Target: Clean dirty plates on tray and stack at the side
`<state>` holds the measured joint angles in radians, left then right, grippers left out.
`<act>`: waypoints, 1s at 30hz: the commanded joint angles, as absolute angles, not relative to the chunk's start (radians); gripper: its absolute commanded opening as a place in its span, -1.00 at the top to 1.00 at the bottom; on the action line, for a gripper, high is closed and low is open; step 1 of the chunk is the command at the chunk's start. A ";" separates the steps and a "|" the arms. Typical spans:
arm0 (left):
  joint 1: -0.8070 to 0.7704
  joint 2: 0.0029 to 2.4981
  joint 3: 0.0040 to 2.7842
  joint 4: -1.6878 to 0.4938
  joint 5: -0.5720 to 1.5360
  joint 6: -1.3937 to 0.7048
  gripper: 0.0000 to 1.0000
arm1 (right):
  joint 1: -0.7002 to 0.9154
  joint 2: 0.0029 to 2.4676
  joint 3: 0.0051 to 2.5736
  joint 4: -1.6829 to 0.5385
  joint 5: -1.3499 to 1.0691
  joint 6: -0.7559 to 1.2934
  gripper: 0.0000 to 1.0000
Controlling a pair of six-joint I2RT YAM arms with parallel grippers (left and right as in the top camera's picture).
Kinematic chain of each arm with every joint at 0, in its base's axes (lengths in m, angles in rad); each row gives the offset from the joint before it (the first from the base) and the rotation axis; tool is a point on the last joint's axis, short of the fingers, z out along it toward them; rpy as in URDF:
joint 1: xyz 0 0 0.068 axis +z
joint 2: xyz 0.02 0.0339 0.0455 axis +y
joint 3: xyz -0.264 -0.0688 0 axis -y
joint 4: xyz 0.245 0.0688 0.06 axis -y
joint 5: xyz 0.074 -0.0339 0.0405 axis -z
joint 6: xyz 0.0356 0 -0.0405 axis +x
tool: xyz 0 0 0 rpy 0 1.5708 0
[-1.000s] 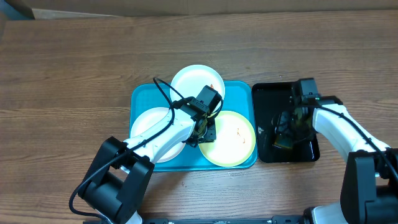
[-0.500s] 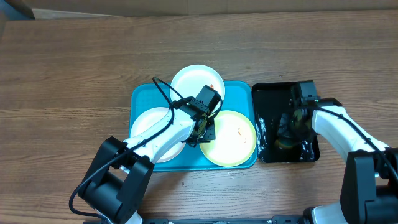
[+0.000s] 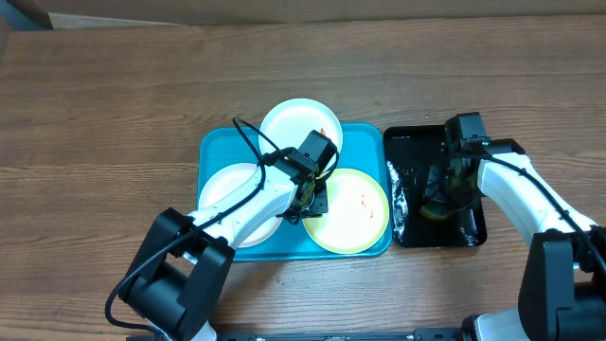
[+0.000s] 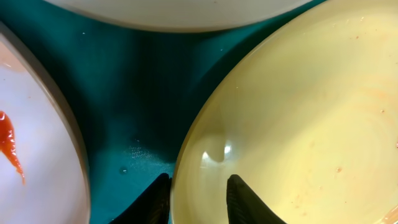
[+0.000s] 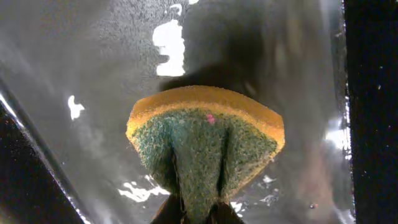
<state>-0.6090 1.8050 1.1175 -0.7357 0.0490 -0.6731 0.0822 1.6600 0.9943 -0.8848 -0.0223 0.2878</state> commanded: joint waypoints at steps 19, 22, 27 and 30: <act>-0.614 1.827 1.117 -0.752 0.044 -0.632 0.89 | 0.131 1.661 1.113 -1.026 -0.042 0.284 0.92; -0.614 1.827 1.117 -0.759 0.045 -0.632 0.92 | 0.154 1.661 1.113 -1.013 0.027 0.294 0.92; -0.614 1.827 1.117 -0.765 0.045 -0.632 0.87 | 0.187 1.661 1.113 -1.010 0.071 0.315 0.92; -0.614 1.827 1.117 -0.763 0.049 -0.632 0.89 | 0.204 1.661 1.114 -1.002 0.122 0.315 0.92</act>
